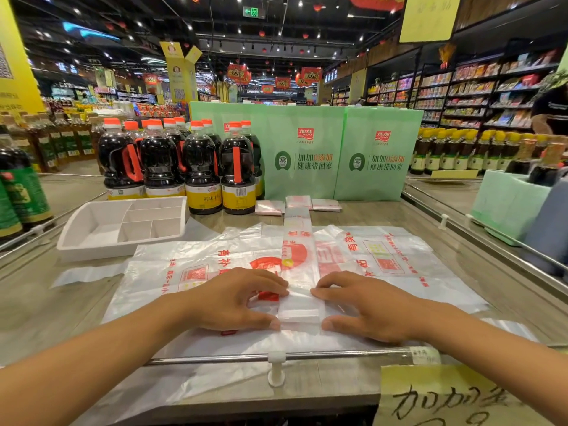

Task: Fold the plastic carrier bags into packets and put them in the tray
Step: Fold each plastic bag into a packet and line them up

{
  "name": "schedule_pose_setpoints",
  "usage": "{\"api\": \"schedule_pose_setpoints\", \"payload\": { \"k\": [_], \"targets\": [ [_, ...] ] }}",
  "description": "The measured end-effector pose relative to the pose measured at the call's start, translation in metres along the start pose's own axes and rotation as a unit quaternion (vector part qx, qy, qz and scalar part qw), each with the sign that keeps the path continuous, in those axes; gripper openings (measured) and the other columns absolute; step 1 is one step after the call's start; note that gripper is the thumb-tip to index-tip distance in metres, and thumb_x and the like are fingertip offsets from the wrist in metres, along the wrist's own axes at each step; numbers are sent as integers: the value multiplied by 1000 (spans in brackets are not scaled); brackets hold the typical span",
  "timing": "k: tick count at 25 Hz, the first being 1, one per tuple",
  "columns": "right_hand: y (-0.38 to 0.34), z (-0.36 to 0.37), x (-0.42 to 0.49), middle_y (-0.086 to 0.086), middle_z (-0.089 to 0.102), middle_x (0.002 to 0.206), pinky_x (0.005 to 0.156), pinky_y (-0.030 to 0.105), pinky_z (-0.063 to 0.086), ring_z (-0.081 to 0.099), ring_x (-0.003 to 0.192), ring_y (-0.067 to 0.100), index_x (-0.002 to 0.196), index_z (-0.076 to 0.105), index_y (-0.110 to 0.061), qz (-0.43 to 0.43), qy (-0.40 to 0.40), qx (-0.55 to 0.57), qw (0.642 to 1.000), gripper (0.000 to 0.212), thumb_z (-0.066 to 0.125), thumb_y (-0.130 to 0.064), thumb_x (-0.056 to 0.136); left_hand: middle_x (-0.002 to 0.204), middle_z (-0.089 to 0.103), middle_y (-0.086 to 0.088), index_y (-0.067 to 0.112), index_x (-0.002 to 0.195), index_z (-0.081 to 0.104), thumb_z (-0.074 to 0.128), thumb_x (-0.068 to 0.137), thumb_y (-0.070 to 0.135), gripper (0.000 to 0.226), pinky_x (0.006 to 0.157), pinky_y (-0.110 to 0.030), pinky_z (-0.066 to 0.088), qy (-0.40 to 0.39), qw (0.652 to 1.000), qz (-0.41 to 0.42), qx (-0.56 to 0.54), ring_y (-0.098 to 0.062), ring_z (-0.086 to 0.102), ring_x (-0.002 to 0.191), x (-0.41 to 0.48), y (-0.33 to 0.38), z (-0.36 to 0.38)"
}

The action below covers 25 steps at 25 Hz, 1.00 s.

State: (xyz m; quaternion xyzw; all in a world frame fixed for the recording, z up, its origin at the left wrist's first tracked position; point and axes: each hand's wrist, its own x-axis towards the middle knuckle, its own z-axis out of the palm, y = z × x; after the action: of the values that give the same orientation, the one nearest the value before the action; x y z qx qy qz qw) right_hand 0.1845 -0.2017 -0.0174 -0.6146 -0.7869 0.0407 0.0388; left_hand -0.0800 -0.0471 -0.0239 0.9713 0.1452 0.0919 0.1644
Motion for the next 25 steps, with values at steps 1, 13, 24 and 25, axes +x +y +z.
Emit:
{"api": "schedule_pose_setpoints", "payload": {
  "k": [1, 13, 24, 25],
  "targets": [
    [-1, -1, 0, -26, 37, 151, 111, 24, 38, 39, 133, -4, 152, 43, -38, -4, 11, -1, 1000, 68, 46, -73, 94, 146, 49, 27, 37, 140, 59, 65, 88, 67, 60, 110, -13, 32, 6, 1000, 2, 1, 10, 41, 134, 0, 0, 1],
    [-1, -9, 8, -16, 67, 125, 98, 32, 49, 59, 112, 3, 134, 63, -36, 5, 37, -17, 999, 63, 42, -75, 89, 126, 67, 25, 39, 129, 52, 68, 91, 57, 45, 100, -29, 49, 11, 998, -41, -41, 7, 60, 116, 12, 2, -9],
    [13, 9, 20, -9, 73, 75, 66, 25, 50, 65, 70, 11, 89, 81, -27, -8, 182, 136, 974, 22, 67, -42, 96, 87, 76, 17, 30, 94, 83, 66, 91, 52, 27, 74, -25, 52, 137, 990, 23, 8, -5, 67, 81, 23, -1, 5],
    [12, 7, 20, -12, 75, 77, 66, 20, 50, 67, 70, 9, 91, 82, -27, 7, 182, 177, 967, 15, 70, -34, 96, 84, 75, 19, 29, 94, 83, 70, 92, 43, 19, 72, -22, 51, 140, 990, 8, -22, -6, 67, 79, 23, -1, 5]
  ]
}}
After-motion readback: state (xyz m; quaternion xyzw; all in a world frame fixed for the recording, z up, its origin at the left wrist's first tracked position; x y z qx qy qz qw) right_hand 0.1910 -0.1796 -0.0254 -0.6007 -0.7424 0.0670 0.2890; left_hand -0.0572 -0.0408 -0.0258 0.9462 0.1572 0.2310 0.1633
